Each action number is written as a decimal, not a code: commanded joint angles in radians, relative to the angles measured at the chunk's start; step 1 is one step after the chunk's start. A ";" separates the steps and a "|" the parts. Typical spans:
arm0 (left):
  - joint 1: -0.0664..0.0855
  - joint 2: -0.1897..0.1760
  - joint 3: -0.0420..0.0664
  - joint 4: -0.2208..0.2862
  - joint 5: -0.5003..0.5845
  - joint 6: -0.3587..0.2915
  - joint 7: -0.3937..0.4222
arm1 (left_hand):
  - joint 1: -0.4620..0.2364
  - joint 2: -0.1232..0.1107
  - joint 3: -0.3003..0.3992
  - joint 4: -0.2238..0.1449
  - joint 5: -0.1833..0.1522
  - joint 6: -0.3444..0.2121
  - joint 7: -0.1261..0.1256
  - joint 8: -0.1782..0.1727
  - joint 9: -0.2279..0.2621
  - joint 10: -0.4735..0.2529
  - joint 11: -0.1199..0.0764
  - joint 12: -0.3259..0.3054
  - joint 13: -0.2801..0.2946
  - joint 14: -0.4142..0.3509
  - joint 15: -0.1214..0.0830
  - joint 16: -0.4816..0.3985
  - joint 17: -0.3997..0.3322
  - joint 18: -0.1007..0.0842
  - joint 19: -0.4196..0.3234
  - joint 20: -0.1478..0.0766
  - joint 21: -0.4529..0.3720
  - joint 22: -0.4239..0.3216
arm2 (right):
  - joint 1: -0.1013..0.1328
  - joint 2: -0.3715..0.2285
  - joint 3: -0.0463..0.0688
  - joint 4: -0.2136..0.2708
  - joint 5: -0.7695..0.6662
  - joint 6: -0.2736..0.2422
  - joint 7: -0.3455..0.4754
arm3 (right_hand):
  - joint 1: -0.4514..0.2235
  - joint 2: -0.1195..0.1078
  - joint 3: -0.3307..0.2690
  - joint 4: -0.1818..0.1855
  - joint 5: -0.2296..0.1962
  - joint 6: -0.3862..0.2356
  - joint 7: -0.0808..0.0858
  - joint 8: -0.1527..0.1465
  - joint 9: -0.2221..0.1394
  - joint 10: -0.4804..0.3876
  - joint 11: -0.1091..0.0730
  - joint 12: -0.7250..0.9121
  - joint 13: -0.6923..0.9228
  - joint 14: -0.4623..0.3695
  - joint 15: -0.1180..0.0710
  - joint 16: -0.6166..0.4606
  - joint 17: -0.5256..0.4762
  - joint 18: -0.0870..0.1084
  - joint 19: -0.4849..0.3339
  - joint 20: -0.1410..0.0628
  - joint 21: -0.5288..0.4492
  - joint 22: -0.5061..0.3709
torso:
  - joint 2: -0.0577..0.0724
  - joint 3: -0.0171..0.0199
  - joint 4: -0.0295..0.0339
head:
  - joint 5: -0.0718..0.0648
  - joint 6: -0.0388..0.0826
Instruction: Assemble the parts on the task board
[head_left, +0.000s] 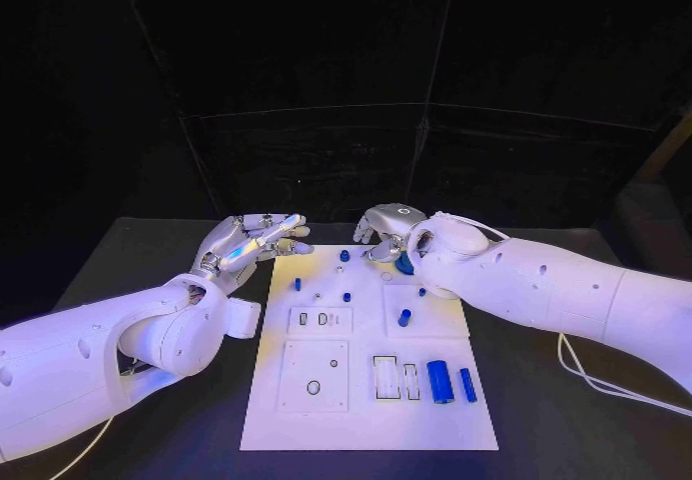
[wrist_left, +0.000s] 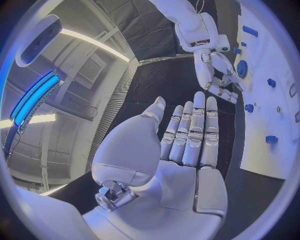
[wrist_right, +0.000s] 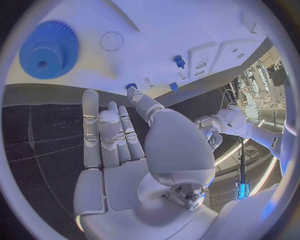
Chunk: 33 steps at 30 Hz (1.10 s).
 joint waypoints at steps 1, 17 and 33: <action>0.002 -0.004 0.000 0.004 0.002 0.016 0.002 | -0.001 0.002 0.004 0.000 0.004 0.006 0.000 -0.003 -0.002 0.001 0.003 -0.006 -0.001 0.003 0.004 -0.007 0.001 0.015 0.004 0.003 -0.007 -0.001 | 0.007 -0.059 0.011 0.059 0.094 -0.060 -0.013 | -0.014 0.000 -0.001 0.017 0.009 0.026 -0.001 0.010 0.003 0.097 -0.014 0.059 0.017 0.020 -0.007 0.041 0.053 0.001 0.029 -0.002 0.026 0.038 | -0.003 0.0006 -0.0056 | -0.005 0.004; 0.000 0.007 0.000 -0.009 0.015 0.027 0.000 | -0.001 0.003 0.004 -0.001 0.004 0.006 0.000 -0.004 -0.001 0.001 0.003 -0.007 -0.001 0.003 0.004 -0.008 0.001 0.015 0.004 0.003 -0.007 -0.001 | 0.009 -0.244 0.028 0.134 0.308 0.110 -0.086 | -0.027 -0.058 -0.273 0.218 0.145 -0.087 -0.022 0.059 -0.003 0.354 -0.047 1.107 1.049 0.096 -0.031 0.400 0.599 -0.048 0.185 -0.030 0.204 0.312 | -0.002 0.0076 -0.0196 | -0.019 0.008; -0.003 0.020 0.000 -0.024 0.016 0.031 -0.001 | 0.000 0.004 0.008 -0.003 0.005 0.008 -0.001 -0.004 -0.001 0.003 0.002 -0.007 -0.001 0.004 0.004 -0.009 0.002 0.015 0.005 0.003 -0.008 -0.002 | 0.007 -0.178 0.028 0.085 0.163 0.178 -0.107 | 0.069 -0.036 -0.356 0.268 0.138 -0.135 -0.012 0.111 0.000 0.368 -0.035 1.206 1.178 0.113 -0.016 0.449 0.707 -0.048 0.198 -0.014 0.219 0.326 | -0.001 0.0103 -0.0188 | -0.020 0.004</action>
